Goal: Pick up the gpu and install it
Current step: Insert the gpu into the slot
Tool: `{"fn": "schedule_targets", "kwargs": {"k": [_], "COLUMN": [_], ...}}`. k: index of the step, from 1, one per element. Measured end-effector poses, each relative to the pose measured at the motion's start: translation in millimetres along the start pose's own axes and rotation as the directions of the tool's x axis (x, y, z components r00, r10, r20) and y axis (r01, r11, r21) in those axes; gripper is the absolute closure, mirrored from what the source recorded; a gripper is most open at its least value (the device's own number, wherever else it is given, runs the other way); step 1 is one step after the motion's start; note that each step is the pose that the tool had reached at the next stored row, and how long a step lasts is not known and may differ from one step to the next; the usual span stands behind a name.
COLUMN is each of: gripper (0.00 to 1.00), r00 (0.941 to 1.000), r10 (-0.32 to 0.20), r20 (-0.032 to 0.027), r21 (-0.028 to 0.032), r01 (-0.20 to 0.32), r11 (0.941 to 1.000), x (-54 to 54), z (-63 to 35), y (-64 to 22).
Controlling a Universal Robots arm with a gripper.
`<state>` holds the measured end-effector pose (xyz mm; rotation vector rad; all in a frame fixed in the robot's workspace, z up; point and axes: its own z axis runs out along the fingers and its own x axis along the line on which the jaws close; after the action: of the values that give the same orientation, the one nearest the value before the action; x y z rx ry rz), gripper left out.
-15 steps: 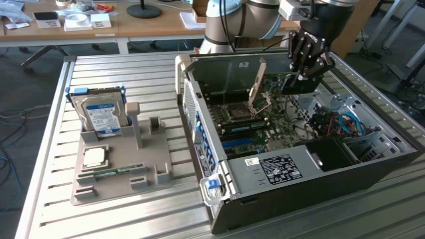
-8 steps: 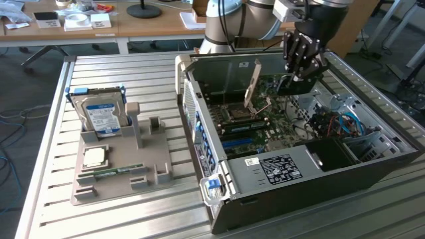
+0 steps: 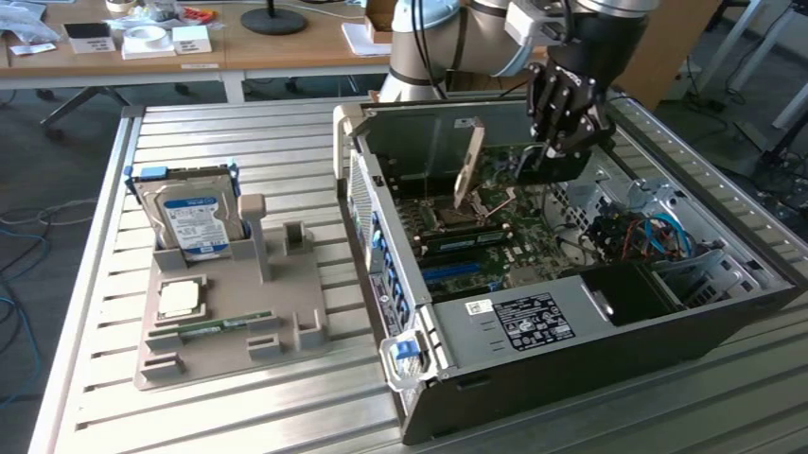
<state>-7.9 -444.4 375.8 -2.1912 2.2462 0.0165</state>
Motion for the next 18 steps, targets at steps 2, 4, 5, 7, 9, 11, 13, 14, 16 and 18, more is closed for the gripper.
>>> {"fn": "schedule_targets", "kwargs": {"k": [2, 4, 5, 7, 9, 11, 13, 14, 16, 18], "gripper": [0.73, 0.73, 0.73, 0.73, 0.73, 0.73, 0.73, 0.73, 0.73, 0.73], "r00": [1.0000, 0.9999, 0.9999, 0.9999, 0.9999, 0.9999, 0.9999, 0.9999, 0.9999, 0.9998], "r10": [-0.005, -0.011, -0.013, -0.014, -0.014, -0.014, -0.014, -0.015, -0.016, -0.022], "r20": [-0.0002, -0.0002, -0.0003, -0.0004, -0.0004, -0.0002, 0.0001, -0.0002, -0.0001, -0.0003], "r21": [-0.0001, -0.0001, -0.0002, -0.0002, -0.0002, -0.0002, -0.0001, -0.0002, -0.0002, -0.0003], "r01": [0.005, 0.011, 0.013, 0.014, 0.014, 0.014, 0.014, 0.015, 0.016, 0.022], "r11": [1.0000, 0.9999, 0.9999, 0.9999, 0.9999, 0.9999, 0.9999, 0.9999, 0.9999, 0.9998], "x": [0.1, 0.1, 0.1, 0.2, 0.2, 0.1, 0.2, 0.3, 0.4, 1.4], "z": [2.1, 4.5, 5.1, 5.1, 5.1, 5.3, 6.3, 6.7, 8.0, 9.6], "y": [2.0, 3.3, 3.6, 3.6, 3.6, 3.7, 6.6, 8.3, 10.8, 11.9]}}
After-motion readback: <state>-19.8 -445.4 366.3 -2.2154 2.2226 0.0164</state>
